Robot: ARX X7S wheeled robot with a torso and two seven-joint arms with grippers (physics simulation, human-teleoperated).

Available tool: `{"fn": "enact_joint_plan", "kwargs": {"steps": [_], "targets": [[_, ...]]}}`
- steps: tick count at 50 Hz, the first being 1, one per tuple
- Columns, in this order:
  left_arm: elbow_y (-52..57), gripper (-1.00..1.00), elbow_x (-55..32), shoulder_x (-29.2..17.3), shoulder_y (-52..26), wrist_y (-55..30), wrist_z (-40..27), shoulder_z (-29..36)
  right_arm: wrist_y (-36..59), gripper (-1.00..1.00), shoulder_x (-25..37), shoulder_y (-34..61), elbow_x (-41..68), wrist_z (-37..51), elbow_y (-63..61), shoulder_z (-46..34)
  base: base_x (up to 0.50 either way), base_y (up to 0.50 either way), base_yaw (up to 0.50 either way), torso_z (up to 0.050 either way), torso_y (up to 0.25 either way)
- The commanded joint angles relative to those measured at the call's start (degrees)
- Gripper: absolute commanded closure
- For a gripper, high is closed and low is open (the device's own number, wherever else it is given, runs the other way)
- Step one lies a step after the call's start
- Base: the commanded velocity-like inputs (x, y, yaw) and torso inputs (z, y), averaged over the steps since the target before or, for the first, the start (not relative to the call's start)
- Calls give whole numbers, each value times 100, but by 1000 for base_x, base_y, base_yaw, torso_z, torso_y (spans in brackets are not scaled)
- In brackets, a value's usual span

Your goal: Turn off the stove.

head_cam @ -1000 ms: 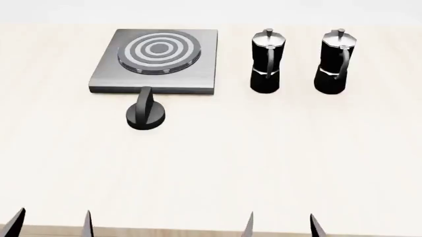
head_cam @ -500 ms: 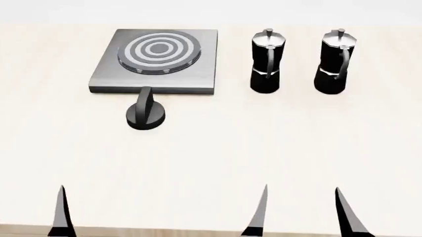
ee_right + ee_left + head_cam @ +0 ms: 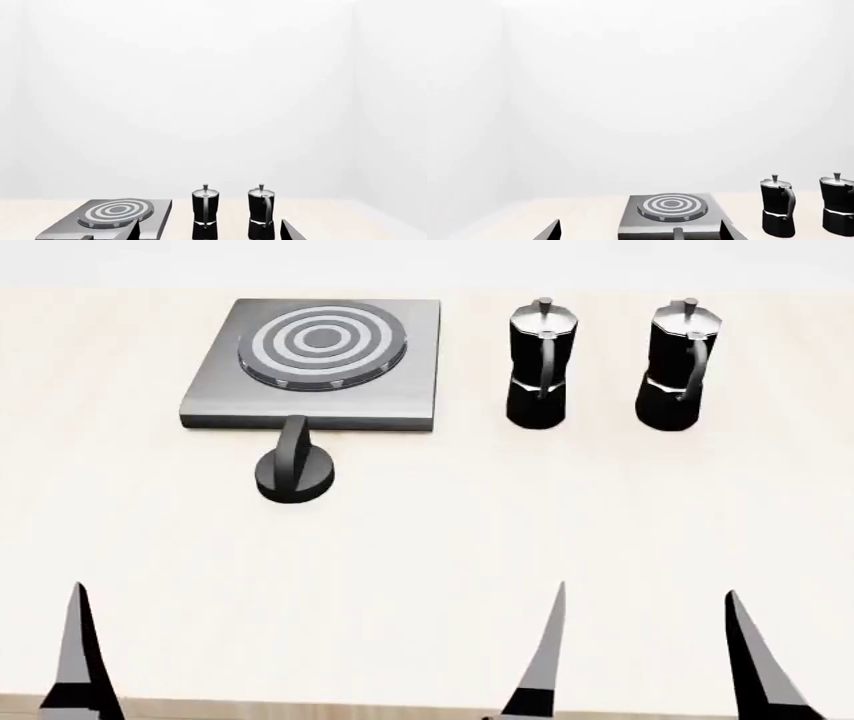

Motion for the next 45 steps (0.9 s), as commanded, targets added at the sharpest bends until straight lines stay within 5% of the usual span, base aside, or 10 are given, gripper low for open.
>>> {"fn": "enact_joint_plan", "kwargs": {"steps": [1,45], "targets": [[459,-100,-53,-82,57,-154,-61,-5,-110,-100,55,-68,31,64,-208,13,0,0,0,0,0],[523,-100,-73,-246,64,-152,-259,123,-112,-100,309,-71,550,314,-235,34,94,0,0,0,0]]}}
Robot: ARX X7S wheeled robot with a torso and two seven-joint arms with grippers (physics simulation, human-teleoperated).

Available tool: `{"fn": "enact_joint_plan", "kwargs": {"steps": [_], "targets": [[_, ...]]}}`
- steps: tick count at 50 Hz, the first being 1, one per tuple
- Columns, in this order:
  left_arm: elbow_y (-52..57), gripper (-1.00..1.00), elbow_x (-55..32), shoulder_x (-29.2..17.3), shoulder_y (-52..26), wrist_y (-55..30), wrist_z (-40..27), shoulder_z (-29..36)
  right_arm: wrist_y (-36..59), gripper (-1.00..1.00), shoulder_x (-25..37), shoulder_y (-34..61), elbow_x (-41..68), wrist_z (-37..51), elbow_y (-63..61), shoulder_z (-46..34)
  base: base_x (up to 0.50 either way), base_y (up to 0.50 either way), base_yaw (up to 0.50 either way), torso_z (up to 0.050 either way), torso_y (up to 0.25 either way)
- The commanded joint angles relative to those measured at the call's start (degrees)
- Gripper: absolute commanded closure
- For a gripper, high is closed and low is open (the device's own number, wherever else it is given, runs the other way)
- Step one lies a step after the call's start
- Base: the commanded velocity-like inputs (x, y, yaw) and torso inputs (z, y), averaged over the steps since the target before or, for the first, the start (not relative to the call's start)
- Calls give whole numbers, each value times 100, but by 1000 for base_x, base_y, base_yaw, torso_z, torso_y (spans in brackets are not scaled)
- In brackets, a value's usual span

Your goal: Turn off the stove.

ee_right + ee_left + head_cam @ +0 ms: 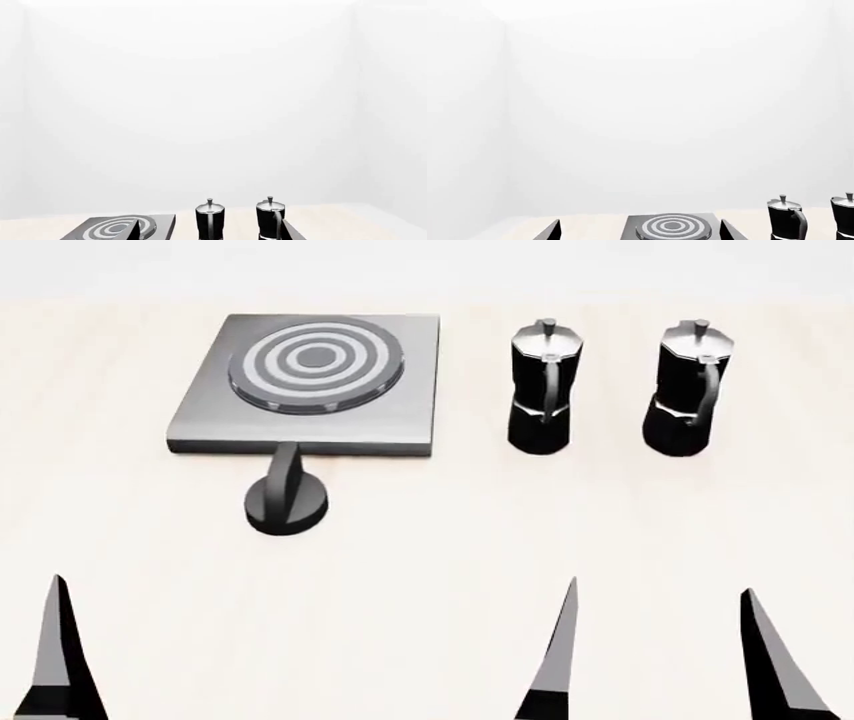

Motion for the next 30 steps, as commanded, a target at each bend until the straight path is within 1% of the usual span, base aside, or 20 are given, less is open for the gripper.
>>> {"fn": "enact_joint_plan", "kwargs": {"steps": [1,30], "targets": [[3,-100,-21,-38,-13,-16,-46,27,12,-100,74,5,86,84,-27,-31,152,0,0,0,0],[-35,-100,-103,-178,-30,22,-194,110,58,-100,228,32,195,249,-4,-167,147,0,0,0,0]]}}
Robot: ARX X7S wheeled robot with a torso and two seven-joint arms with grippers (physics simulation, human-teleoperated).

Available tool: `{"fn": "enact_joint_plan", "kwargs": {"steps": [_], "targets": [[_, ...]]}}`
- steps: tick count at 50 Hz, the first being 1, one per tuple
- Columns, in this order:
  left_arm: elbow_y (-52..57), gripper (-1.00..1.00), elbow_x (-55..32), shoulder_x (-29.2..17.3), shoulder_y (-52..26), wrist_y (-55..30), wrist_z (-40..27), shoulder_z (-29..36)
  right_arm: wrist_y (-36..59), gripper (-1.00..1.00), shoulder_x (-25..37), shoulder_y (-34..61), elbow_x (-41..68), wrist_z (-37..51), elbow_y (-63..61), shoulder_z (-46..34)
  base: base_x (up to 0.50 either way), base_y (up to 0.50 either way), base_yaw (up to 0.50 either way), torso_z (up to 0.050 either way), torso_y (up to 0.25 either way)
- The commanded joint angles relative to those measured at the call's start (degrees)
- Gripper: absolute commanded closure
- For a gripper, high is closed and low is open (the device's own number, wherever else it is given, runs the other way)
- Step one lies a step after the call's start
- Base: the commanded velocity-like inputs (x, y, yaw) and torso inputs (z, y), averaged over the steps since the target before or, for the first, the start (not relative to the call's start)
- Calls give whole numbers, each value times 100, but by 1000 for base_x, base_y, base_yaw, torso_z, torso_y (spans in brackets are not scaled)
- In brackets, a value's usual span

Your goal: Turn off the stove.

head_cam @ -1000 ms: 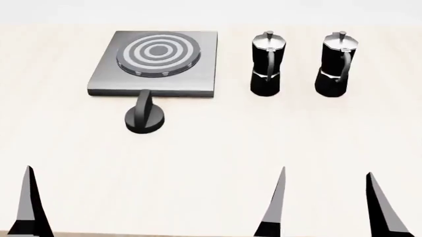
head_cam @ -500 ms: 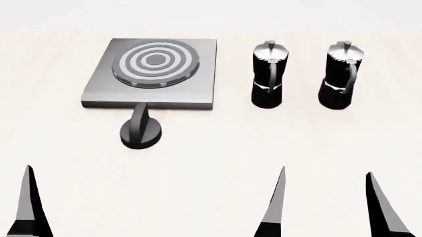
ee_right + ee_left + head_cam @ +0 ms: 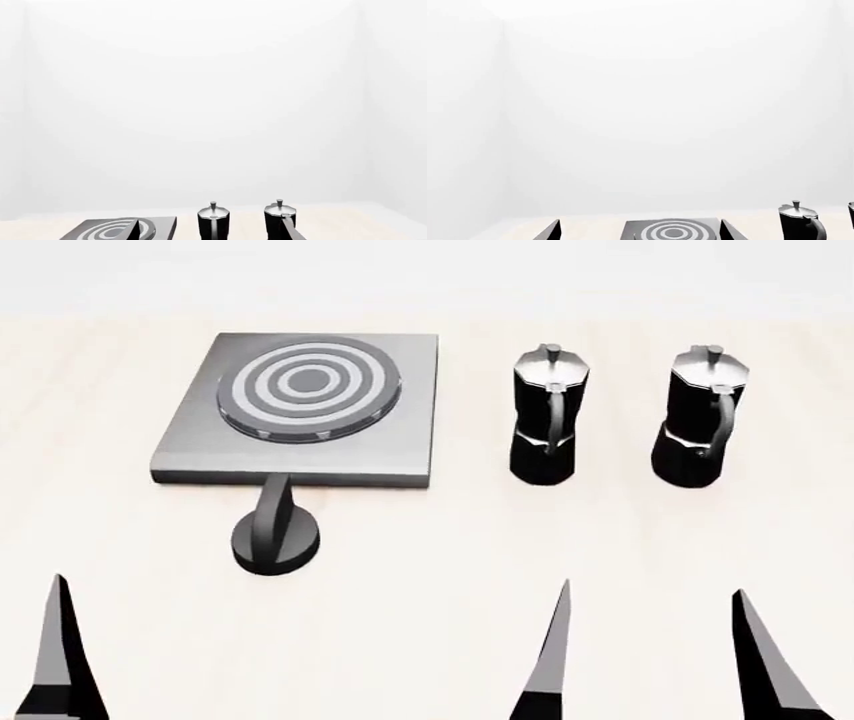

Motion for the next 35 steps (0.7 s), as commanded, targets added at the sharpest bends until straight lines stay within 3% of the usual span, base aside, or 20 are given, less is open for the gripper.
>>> {"fn": "enact_joint_plan", "kwargs": {"steps": [1,35], "targets": [[-18,-100,-34,-59,-2,19,-63,40,18,-100,57,6,48,66,3,-42,145,0,0,0,0],[-46,-100,-117,-201,23,82,-226,169,-60,-100,206,-3,144,195,46,-118,149,0,0,0,0]]}}
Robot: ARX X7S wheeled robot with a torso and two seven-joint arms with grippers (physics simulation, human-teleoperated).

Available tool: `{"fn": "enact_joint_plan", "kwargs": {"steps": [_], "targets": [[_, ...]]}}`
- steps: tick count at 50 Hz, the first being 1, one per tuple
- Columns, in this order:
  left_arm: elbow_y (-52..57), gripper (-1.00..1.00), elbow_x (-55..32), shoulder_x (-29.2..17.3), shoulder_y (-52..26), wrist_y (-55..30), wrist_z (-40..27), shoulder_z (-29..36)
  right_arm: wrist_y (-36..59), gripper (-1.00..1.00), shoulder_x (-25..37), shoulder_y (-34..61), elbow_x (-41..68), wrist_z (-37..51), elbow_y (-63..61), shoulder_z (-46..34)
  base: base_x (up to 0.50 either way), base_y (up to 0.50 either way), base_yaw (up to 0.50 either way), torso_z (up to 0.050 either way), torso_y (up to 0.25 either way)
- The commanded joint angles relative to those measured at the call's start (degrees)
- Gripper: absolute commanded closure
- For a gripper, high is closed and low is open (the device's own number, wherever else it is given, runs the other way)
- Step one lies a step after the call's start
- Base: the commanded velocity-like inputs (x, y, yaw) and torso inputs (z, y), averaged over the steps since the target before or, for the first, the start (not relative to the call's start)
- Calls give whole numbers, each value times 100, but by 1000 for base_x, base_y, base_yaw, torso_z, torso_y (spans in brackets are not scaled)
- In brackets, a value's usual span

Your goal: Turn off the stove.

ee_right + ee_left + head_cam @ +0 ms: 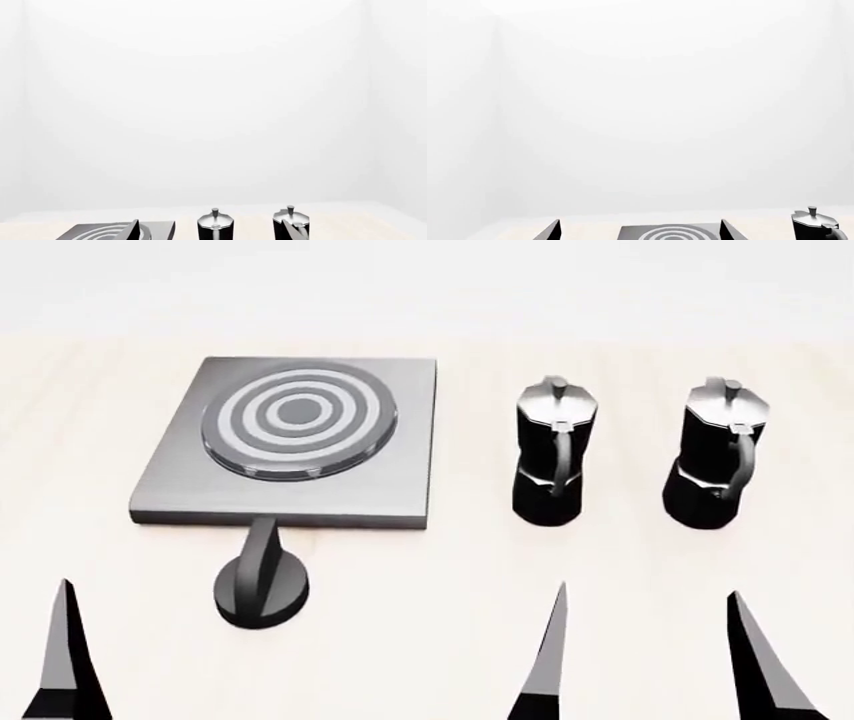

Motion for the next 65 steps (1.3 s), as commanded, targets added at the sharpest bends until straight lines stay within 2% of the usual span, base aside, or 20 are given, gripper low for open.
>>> {"fn": "enact_joint_plan", "kwargs": {"steps": [1,65], "targets": [[-6,-100,-26,-45,10,25,-52,41,-27,-100,49,-11,34,44,6,-18,148,0,0,0,0],[-21,-100,-170,-252,-15,59,-288,159,-101,-100,243,19,171,256,31,-146,148,0,0,0,0]]}}
